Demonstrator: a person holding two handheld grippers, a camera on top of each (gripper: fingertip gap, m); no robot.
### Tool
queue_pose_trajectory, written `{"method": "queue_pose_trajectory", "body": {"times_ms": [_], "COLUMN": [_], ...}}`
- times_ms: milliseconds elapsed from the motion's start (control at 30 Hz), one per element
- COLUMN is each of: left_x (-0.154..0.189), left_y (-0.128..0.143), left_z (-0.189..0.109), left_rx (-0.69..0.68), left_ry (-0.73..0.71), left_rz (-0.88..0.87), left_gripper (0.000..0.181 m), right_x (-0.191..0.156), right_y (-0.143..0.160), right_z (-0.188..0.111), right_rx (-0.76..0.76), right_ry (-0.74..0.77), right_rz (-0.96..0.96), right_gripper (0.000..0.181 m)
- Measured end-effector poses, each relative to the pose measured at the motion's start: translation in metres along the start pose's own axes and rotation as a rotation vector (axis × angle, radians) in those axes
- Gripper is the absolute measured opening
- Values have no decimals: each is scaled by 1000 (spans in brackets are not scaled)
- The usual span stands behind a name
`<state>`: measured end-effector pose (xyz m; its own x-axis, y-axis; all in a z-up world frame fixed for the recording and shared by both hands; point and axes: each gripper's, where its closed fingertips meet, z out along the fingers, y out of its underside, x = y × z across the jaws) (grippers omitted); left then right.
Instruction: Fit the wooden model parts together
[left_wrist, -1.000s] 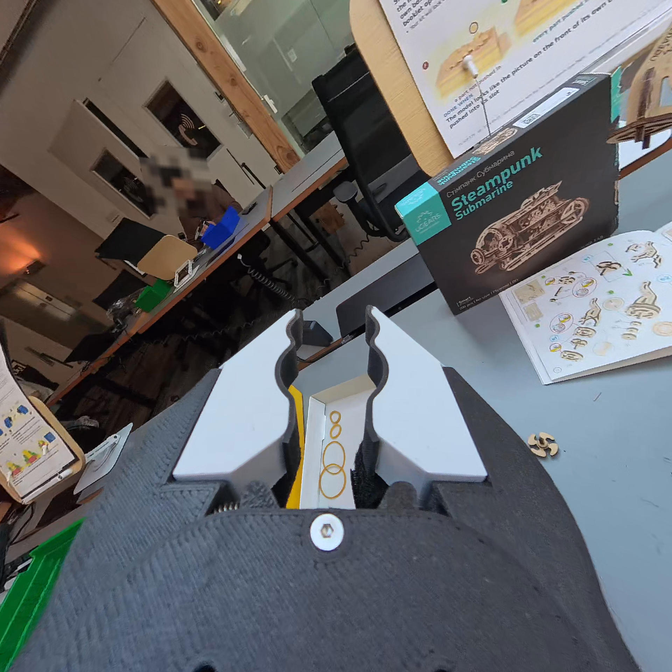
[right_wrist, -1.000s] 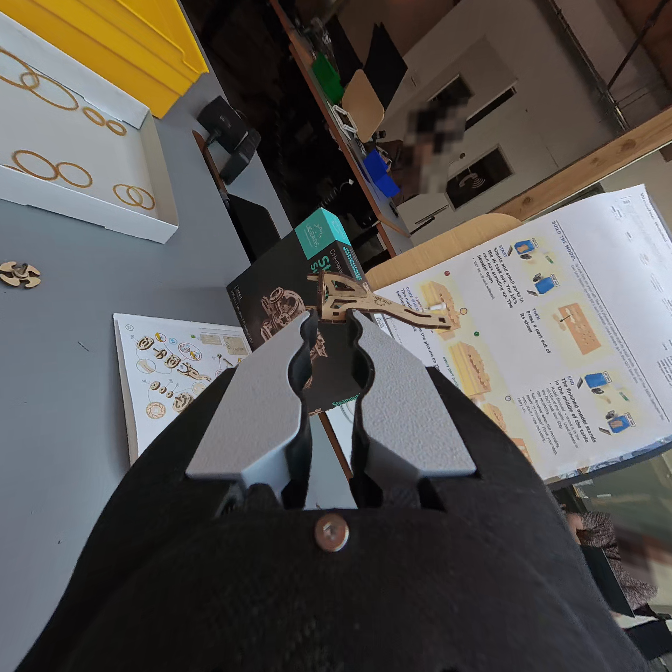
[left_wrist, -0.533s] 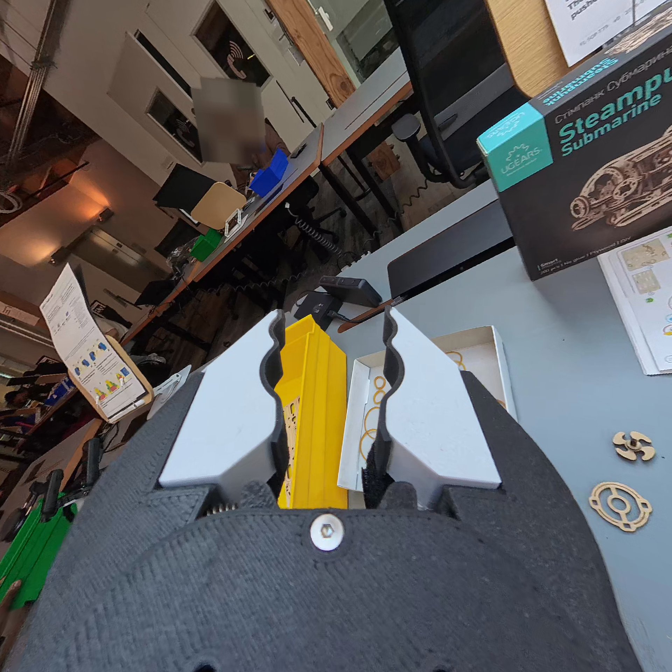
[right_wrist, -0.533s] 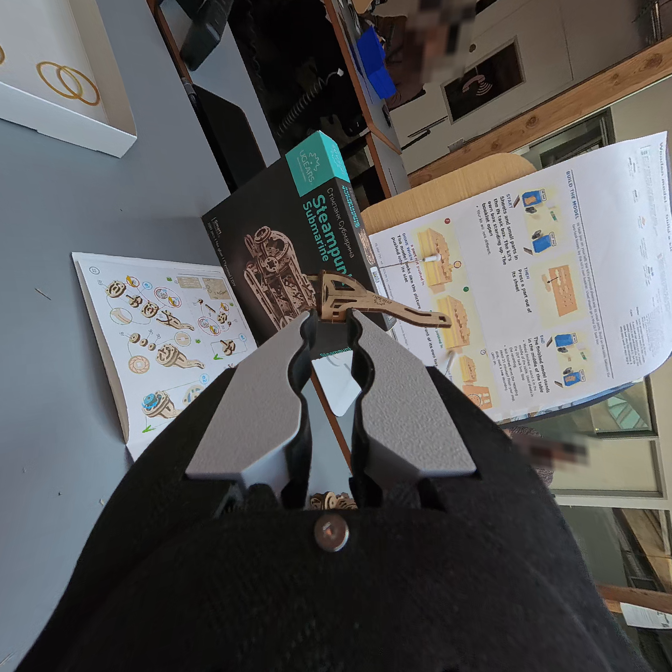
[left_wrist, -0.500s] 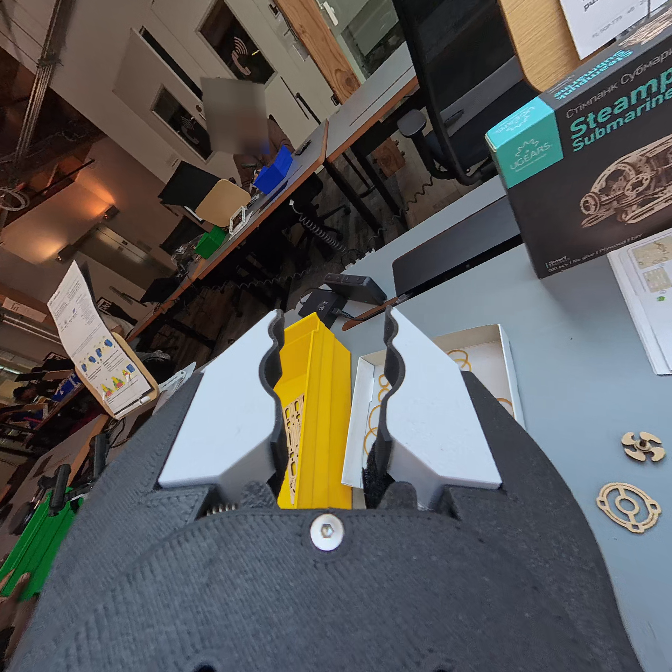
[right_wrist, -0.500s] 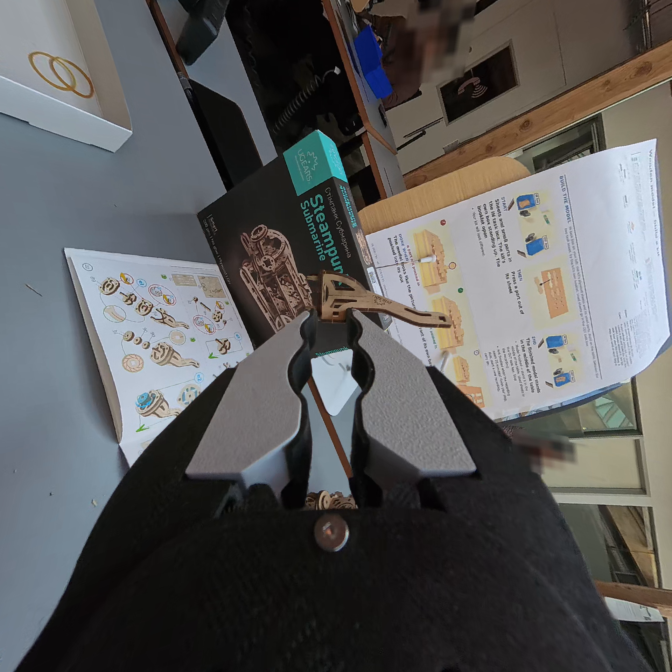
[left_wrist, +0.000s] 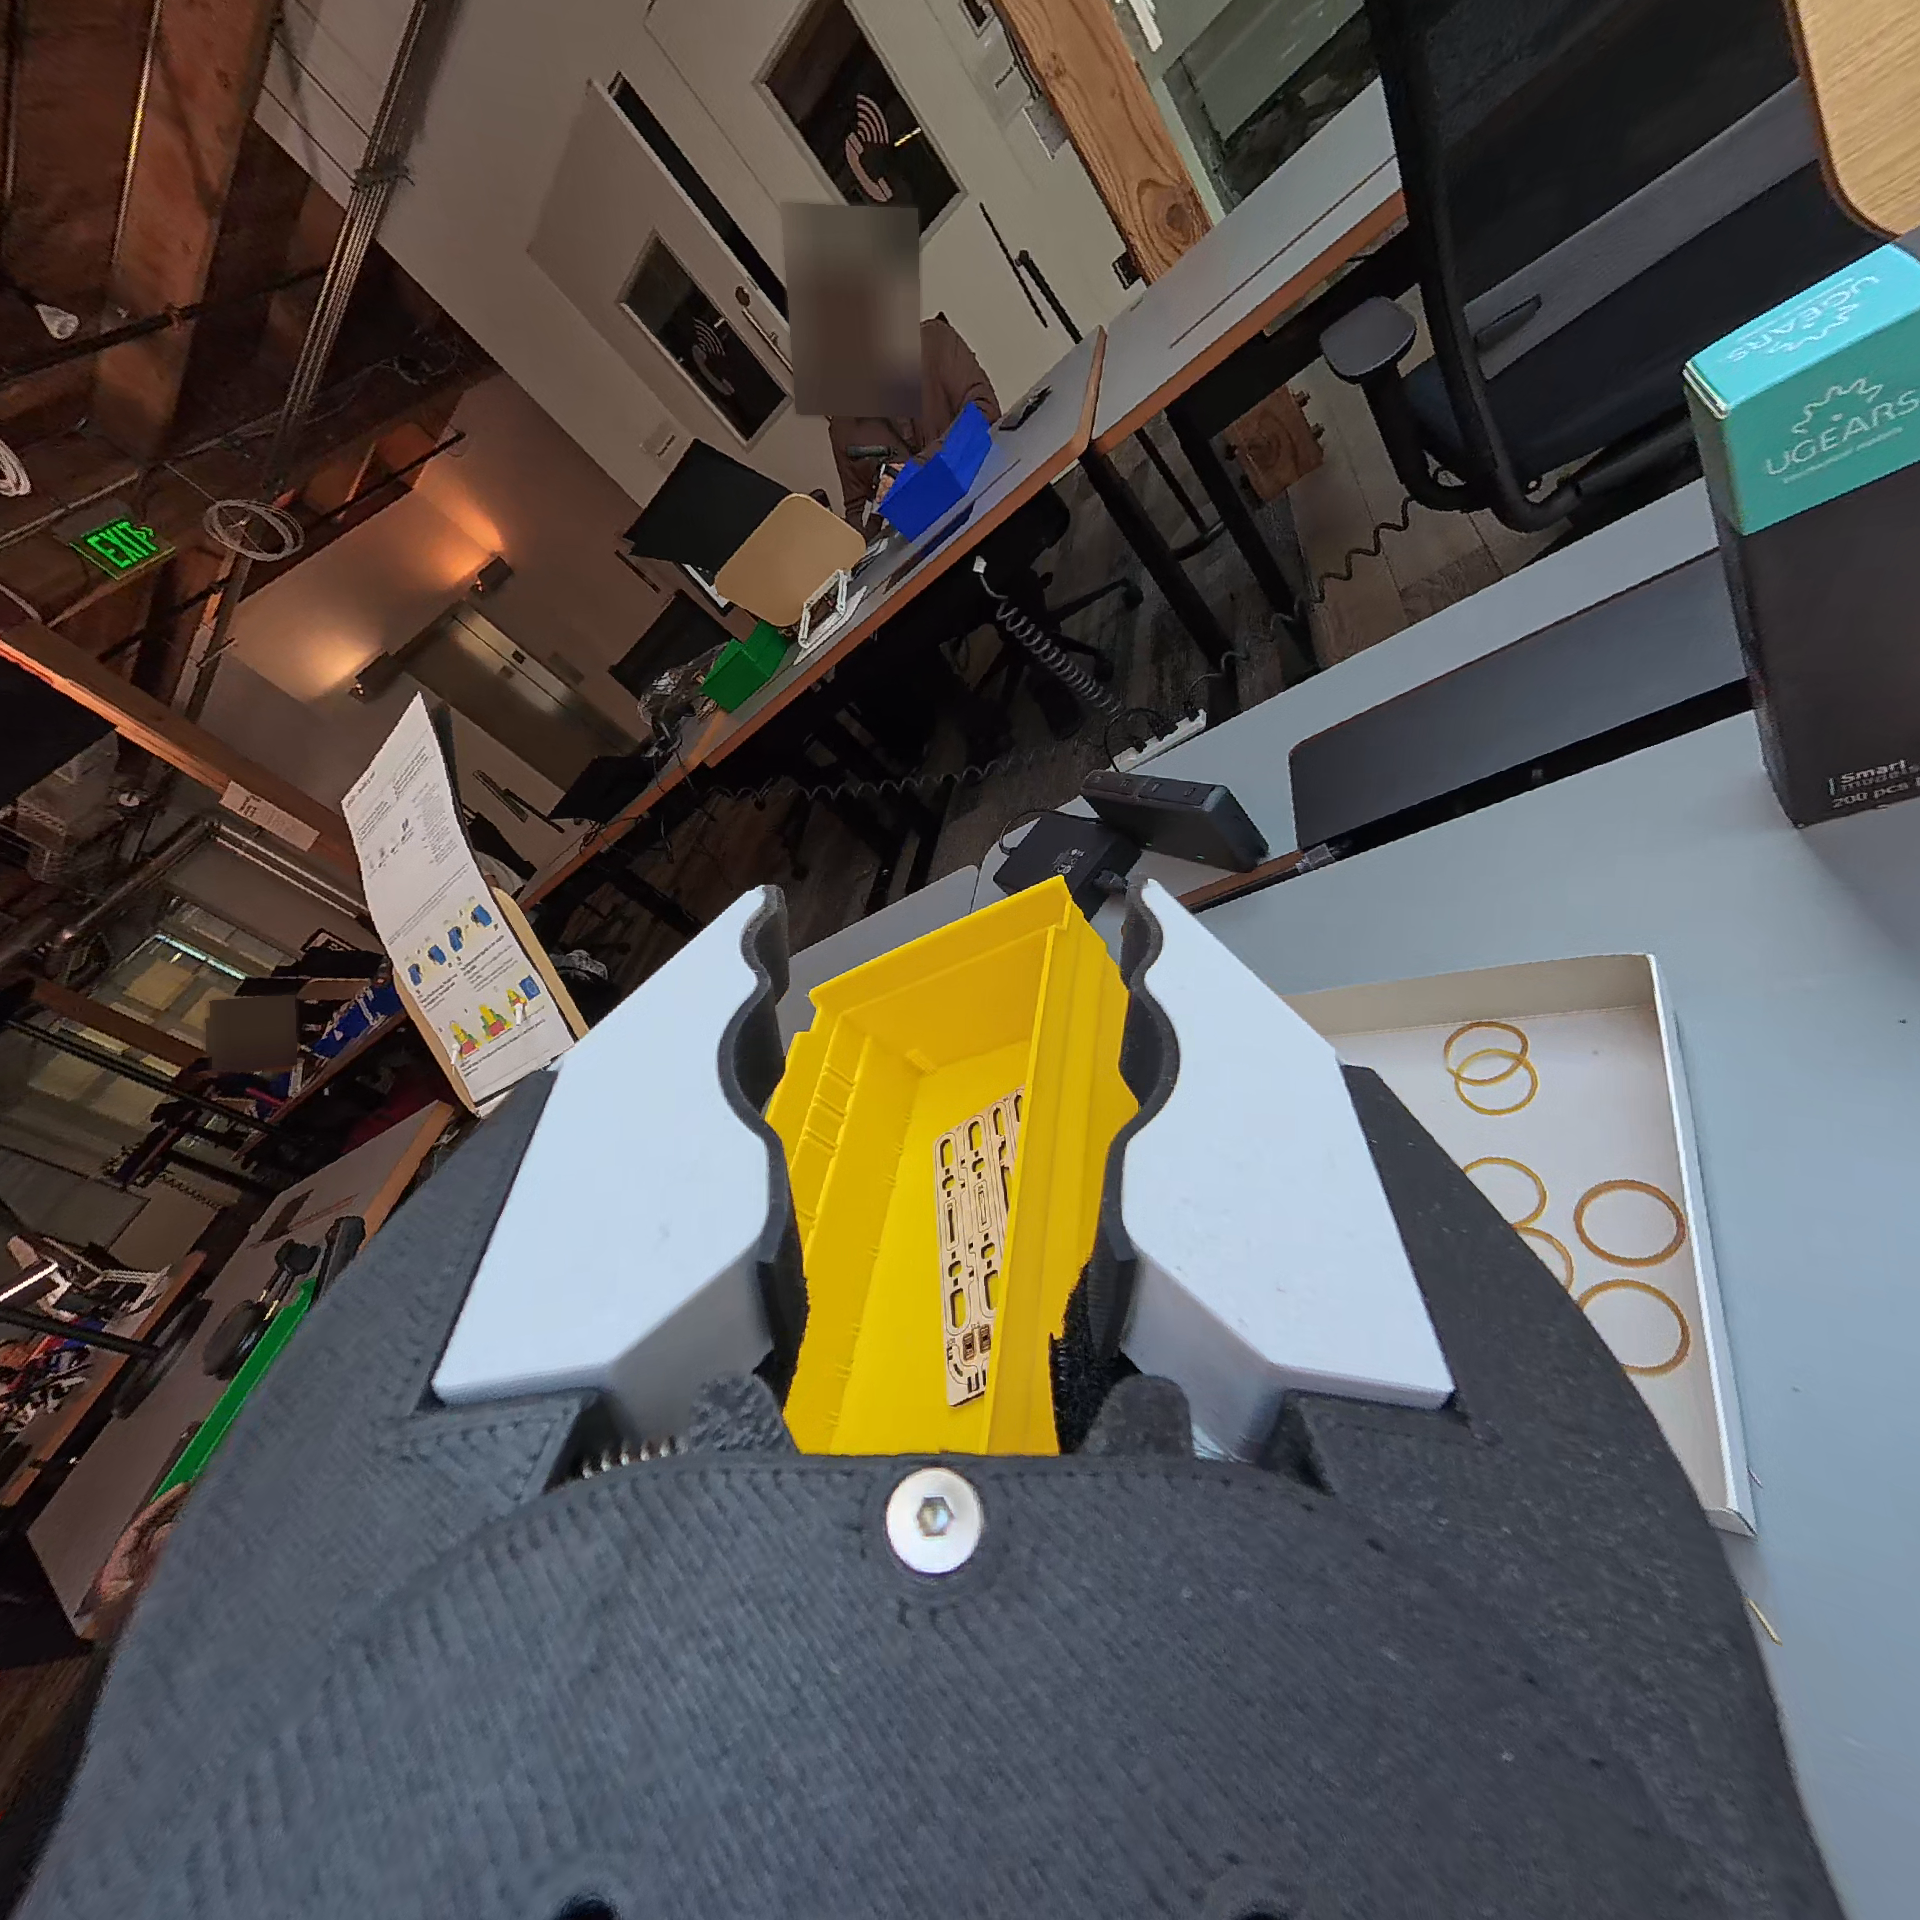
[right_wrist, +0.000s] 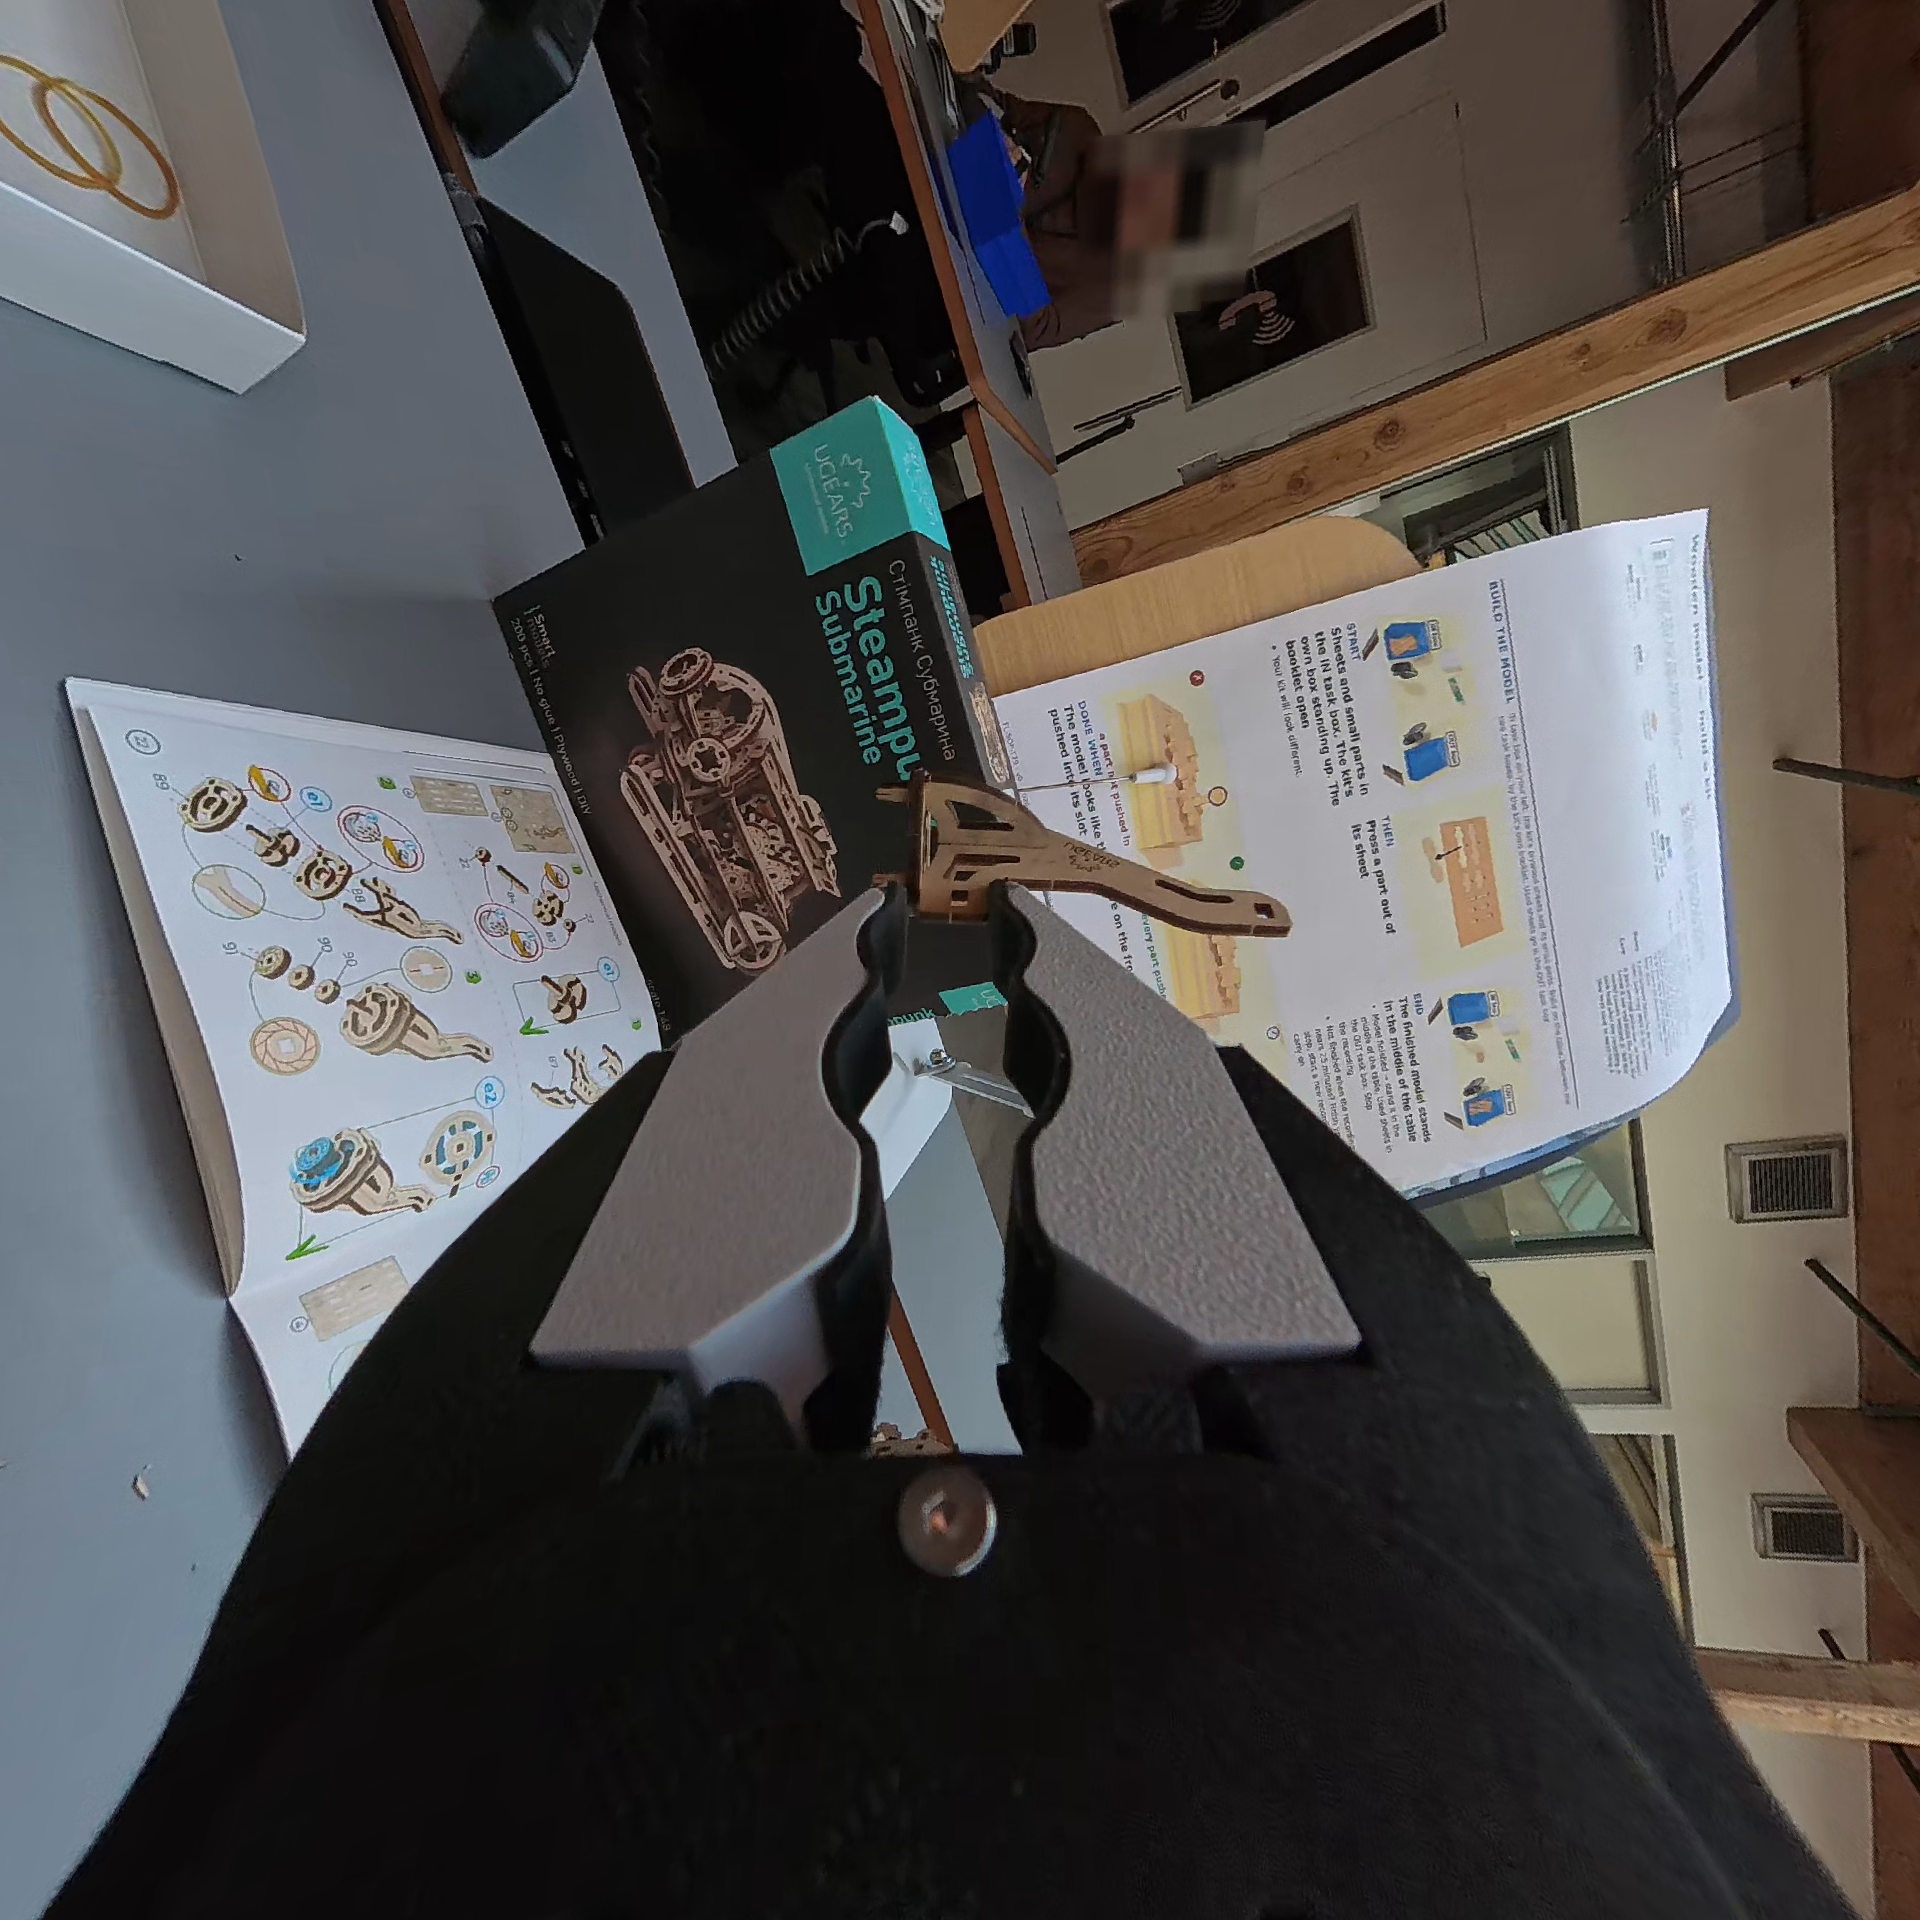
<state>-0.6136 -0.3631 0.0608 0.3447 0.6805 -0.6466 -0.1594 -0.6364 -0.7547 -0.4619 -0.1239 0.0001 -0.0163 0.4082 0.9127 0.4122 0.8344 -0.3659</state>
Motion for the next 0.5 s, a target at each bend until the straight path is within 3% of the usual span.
{"method": "queue_pose_trajectory", "body": {"times_ms": [500], "left_x": [-9], "left_y": [-5], "left_z": [-5], "left_rx": [27], "left_ry": [-37], "left_rz": [-3], "left_gripper": [64], "right_x": [2], "right_y": [14], "right_z": [6], "right_rx": [-35], "right_ry": [5], "right_rz": [5], "right_gripper": [14]}}
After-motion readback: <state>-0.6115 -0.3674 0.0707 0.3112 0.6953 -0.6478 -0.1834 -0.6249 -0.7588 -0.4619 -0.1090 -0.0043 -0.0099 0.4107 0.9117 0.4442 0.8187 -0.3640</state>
